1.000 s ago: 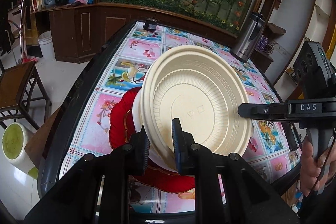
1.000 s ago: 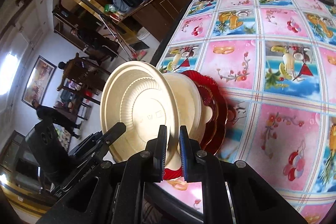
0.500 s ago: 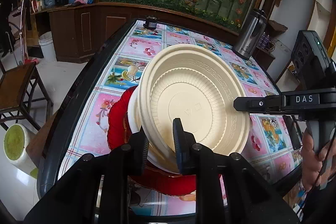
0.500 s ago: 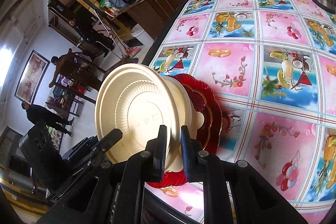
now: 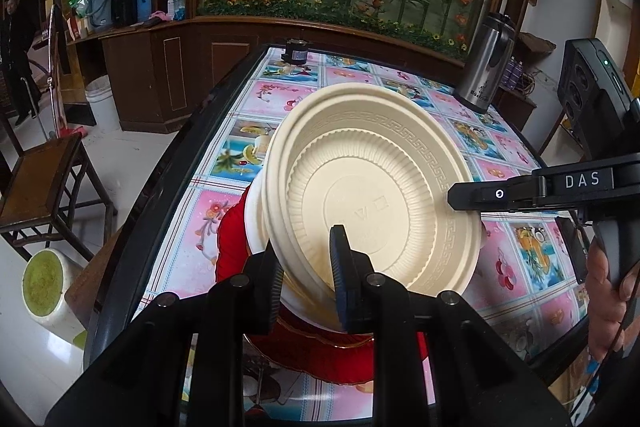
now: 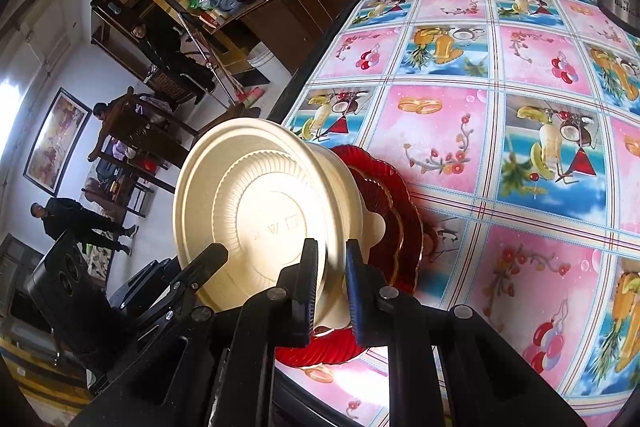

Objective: Organize plates and bowls
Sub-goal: 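Lower the small beige bowl into the white foam bowl with the left tool, then press the beige bowl down into the stack and open the left tool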

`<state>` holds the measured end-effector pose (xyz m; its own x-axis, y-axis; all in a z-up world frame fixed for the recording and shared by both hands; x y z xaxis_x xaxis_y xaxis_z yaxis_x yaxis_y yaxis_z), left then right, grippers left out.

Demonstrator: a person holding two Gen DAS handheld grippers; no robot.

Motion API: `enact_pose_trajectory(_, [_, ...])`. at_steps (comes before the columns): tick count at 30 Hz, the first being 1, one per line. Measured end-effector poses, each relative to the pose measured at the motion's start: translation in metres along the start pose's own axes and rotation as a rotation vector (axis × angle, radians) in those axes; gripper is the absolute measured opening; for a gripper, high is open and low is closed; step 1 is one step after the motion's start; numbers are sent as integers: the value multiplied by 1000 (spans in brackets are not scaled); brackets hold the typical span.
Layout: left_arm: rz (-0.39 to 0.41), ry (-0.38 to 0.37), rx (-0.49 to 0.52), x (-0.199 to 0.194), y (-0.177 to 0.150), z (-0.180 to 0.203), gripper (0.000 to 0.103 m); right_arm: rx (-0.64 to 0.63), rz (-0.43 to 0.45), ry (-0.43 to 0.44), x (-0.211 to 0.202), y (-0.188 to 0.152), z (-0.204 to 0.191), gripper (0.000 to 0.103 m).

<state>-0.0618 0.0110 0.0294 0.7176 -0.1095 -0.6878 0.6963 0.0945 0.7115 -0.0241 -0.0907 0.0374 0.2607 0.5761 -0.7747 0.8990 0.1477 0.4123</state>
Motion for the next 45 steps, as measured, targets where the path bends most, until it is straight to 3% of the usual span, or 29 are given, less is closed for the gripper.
enact_pose_trajectory(30, [19,51,36,-4,1,-2,21,-41,-17,-48,5,4,-6,18])
enact_pose_trajectory(33, [20,59,40,-4,1,-2,25,-45,-14,-48,4,3,-7,22])
enact_pose_trajectory(38, [32,65,38,-8,1,-3,48,-45,-1,-43,-2,4,-8,23])
enact_pose_trajectory(45, [41,74,34,-12,3,-6,49,-35,32,-26,-16,6,-6,23])
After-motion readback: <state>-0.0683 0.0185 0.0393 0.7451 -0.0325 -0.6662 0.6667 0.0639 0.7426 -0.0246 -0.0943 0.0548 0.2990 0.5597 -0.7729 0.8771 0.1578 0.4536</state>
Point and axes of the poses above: each gripper's, at about its wrist camera, not at the fingertips, and x roughly the way its jaws point, z to its right, y to its top, the point moved 9 cm from there along x, roughly the way its jaws point, and after that the axes turned 1 degree about -z, right-handed, at the moved point
